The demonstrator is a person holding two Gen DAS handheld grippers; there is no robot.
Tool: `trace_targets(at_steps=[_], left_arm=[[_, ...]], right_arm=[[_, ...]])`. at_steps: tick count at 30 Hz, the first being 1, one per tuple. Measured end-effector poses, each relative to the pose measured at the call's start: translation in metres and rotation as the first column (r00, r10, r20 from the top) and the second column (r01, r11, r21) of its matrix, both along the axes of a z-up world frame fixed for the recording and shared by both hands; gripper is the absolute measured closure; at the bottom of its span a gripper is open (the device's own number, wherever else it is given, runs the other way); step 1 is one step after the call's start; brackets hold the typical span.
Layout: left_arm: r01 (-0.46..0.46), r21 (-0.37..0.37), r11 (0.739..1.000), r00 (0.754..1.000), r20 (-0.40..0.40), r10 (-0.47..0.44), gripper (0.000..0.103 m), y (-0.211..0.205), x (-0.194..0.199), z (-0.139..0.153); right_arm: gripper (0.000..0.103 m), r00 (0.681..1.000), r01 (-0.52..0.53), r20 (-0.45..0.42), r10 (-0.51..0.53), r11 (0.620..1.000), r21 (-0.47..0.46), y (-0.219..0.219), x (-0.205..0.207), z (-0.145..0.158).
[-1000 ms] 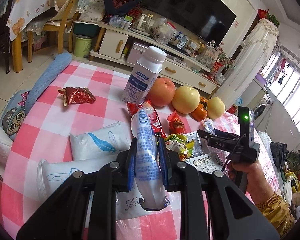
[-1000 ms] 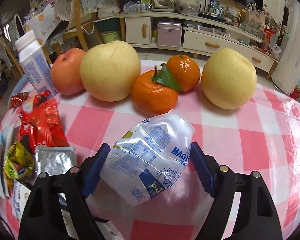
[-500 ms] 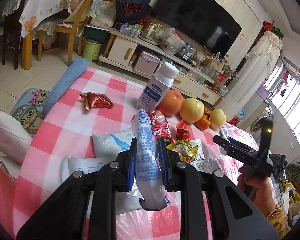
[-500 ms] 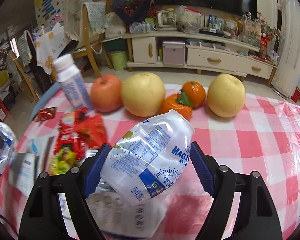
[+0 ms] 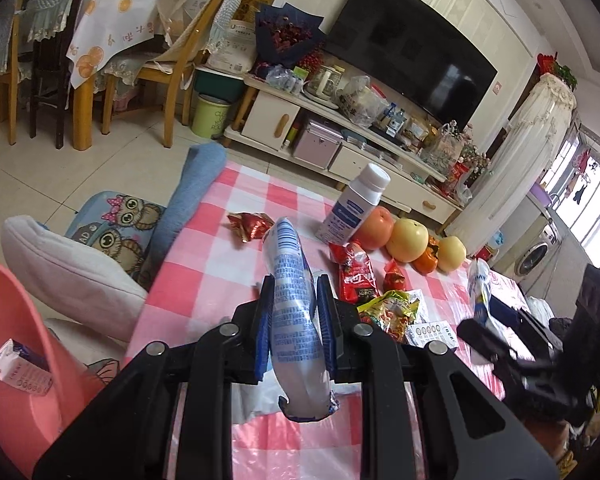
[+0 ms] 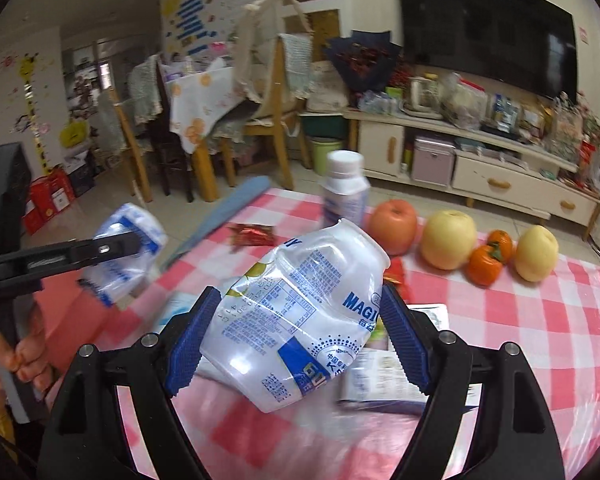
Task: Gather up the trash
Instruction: 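Carry both held items over the pink bucket and open both tools, then move both tools back from the bucket toward the table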
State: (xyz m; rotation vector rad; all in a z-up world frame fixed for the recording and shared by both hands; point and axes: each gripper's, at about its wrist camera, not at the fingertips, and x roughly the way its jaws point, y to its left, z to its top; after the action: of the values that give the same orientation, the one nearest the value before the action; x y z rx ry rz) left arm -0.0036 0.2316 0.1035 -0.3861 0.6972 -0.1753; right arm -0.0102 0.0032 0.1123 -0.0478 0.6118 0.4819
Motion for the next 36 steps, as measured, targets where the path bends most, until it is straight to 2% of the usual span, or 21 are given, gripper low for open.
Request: trace_targets(at_steps=[5,11,20,30,31,33,35,36], left_arm=[[-0.038,0.003,0.999,0.999,0.017,0.038,0.080,0.023,-0.011,0.009],[-0.127,0.000,0.992,0.992,0.026,0.127,0.080,0.066,-0.030,0.019],[-0.303,0.062,0.951,0.953,-0.003,0.304,0.080,0.140,-0.064,0.023],[-0.432,0.065,0.900,0.898,-0.062,0.435,0.080,0.197,-0.083,0.011],[-0.447,0.072,0.892,0.889,-0.069,0.452,0.079,0.202,-0.085,0.010],[-0.474,0.087,0.876,0.873,-0.085,0.481,0.066,0.209,-0.086,0.007],[-0.501,0.105,0.859,0.855,-0.091,0.510,0.042,0.212,-0.087,0.005],[-0.511,0.116,0.852,0.849,-0.089,0.521,0.040,0.214,-0.087,0.006]], right_arm=[[0.023,0.995,-0.096,0.009,0.096,0.995,0.010,0.045,-0.026,0.007],[0.023,0.975,-0.223,0.017,0.223,0.975,-0.020,0.106,-0.054,0.008],[0.023,0.929,-0.366,0.025,0.369,0.928,-0.069,0.190,-0.078,0.008],[0.022,0.865,-0.493,0.017,0.502,0.856,-0.153,0.277,-0.085,-0.007],[0.022,0.859,-0.502,0.018,0.511,0.849,-0.163,0.283,-0.085,-0.010],[0.021,0.847,-0.517,0.019,0.531,0.832,-0.201,0.300,-0.088,-0.018],[0.013,0.838,-0.530,0.006,0.546,0.816,-0.233,0.311,-0.088,-0.027],[0.012,0.839,-0.522,0.017,0.544,0.814,-0.254,0.315,-0.089,-0.030]])
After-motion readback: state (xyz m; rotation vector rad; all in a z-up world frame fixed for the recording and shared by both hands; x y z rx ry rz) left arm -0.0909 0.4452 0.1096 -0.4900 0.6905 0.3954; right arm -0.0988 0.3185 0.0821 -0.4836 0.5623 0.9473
